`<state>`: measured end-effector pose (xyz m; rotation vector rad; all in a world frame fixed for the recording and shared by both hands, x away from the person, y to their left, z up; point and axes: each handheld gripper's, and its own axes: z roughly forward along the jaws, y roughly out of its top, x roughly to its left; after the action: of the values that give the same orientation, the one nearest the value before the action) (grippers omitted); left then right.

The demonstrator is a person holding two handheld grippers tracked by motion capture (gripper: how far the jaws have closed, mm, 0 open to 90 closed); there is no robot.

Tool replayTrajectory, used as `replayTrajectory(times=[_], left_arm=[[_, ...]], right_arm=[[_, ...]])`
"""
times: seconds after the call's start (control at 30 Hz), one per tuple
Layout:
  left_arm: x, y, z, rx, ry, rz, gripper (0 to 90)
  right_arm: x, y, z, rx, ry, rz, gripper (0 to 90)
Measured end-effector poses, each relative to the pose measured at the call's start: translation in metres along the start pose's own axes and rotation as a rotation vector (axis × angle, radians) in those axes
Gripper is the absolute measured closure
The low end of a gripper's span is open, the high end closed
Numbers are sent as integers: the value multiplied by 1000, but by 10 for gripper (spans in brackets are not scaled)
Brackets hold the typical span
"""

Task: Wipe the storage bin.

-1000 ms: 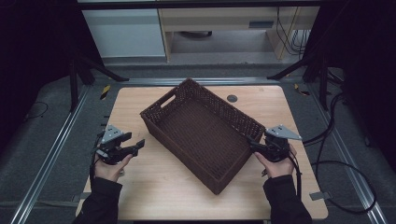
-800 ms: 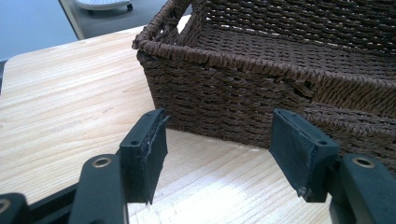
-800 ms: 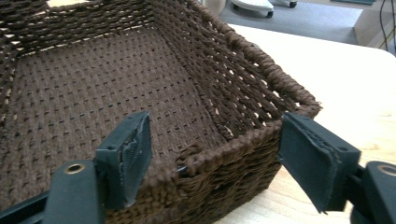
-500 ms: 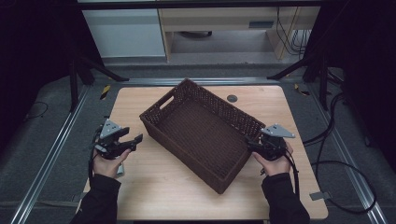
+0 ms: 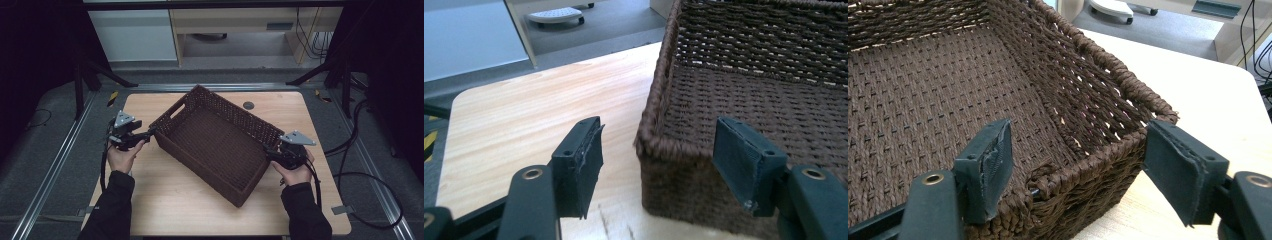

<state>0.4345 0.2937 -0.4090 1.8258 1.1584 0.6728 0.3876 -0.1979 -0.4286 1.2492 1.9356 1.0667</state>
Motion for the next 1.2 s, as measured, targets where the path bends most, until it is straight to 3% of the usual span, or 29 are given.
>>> replayTrajectory(times=[0.2,0.33,0.43,0.7,0.87,0.97,1.13,1.2], left_arm=[[3,2,16,28,-2,1,369],[1,1,15,27,-12,3,422],[-3,-1,7,33,-11,2,424],[-11,-11,-9,17,-21,-10,442],[-7,-10,-6,46,-13,-19,448],[-8,-13,-6,47,-53,-41,516],[-23,-14,-16,50,-23,17,565],[-27,-15,-20,52,-12,29,568]], right_arm=[[0,1,-1,-4,2,-3,295],[0,3,-7,-19,3,0,285],[2,4,-17,-33,31,15,286],[8,1,-15,24,75,19,483],[6,4,-11,32,57,15,522],[3,4,-7,24,48,22,526],[3,5,-7,21,30,21,467],[5,5,-14,5,50,19,453]])
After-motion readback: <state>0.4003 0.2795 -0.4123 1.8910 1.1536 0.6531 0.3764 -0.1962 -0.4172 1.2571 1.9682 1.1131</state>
